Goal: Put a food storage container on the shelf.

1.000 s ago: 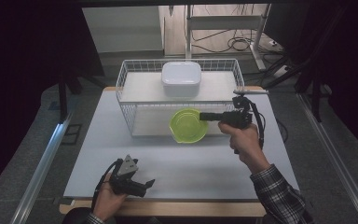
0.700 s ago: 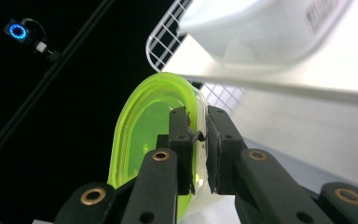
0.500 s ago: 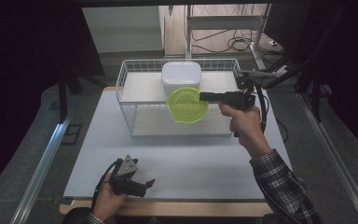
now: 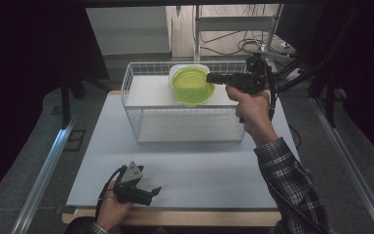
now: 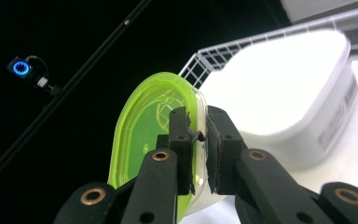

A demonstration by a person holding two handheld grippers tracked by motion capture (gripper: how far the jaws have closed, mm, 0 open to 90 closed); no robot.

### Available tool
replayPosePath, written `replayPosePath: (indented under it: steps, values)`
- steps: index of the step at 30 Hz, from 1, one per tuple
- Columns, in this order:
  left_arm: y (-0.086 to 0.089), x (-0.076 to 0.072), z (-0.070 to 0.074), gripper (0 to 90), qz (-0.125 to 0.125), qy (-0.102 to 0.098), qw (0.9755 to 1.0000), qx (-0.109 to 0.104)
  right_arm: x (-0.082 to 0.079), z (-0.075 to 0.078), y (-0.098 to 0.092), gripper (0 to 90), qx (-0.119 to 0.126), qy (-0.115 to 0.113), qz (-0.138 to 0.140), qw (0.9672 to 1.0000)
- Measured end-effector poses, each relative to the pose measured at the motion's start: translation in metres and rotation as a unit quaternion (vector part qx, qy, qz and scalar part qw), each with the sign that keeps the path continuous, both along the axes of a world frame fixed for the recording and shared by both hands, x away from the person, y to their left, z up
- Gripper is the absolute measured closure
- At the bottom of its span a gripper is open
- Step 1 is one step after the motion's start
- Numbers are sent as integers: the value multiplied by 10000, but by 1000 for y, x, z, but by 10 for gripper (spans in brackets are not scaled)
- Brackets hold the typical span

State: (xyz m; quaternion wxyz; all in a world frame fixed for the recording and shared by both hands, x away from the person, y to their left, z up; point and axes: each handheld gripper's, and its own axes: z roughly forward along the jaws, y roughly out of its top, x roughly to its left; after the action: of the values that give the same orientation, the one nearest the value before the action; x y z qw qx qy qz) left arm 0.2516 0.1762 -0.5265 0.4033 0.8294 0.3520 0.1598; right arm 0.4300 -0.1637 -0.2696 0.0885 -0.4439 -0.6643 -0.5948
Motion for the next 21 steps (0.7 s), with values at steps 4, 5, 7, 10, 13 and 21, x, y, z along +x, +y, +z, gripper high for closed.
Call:
replayPosePath:
  steps: [4,5,7,10,13,21]
  values:
    - [0,0,0,21,-9,13,10000,1,8,10,5,813,10,-56,-175,9998]
    - [-1,0,-1,21,-1,15,10000,-16,9,13,7,813,5,-86,-225,9997]
    - [-1,0,-1,21,-7,19,10000,-18,13,17,10,813,12,-110,-313,9994]
    - [-1,0,-1,21,-15,29,10000,-8,19,21,15,813,-18,-173,-474,9987]
    - [-1,0,-1,21,-14,26,10000,-8,25,23,19,813,-64,-140,-658,9977]
    - [-1,0,-1,21,-45,49,10000,17,40,17,27,812,-190,-86,-990,9949]
